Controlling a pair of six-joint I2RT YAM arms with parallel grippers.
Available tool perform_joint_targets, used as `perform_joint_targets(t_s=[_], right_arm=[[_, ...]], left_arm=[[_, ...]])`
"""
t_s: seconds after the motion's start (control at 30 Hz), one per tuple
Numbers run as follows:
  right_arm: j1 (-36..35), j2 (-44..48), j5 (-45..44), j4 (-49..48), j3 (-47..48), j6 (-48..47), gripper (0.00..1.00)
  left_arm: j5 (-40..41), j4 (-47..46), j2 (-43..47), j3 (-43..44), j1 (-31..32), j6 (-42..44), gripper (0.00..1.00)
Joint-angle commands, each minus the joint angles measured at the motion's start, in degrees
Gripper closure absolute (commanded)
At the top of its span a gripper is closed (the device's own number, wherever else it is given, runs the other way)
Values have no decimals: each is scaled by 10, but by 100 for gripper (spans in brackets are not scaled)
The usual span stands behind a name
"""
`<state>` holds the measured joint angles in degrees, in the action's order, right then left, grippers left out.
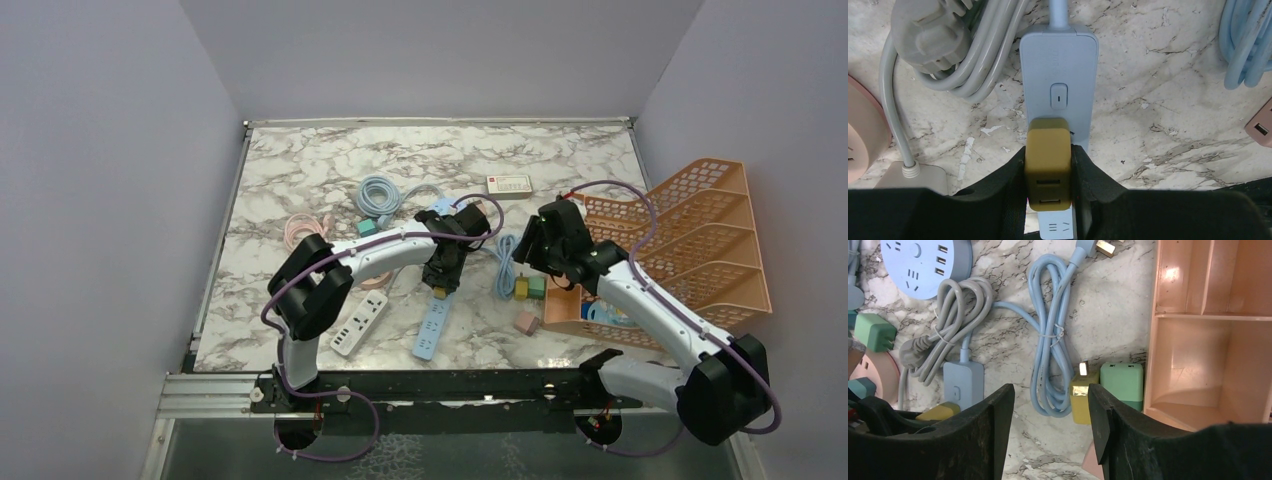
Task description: Insert the plug
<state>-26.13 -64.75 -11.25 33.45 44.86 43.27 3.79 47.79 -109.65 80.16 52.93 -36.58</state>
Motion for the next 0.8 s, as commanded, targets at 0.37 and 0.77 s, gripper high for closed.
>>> perform_joint_targets(t_s=[0.37,0.77], right_arm=[[2,33,-56,20,14,-40,44],[2,24,10,51,0,-82,45]], left_arm=[[45,73,7,95,-10,28,41],[45,13,82,132,-48,37,33]])
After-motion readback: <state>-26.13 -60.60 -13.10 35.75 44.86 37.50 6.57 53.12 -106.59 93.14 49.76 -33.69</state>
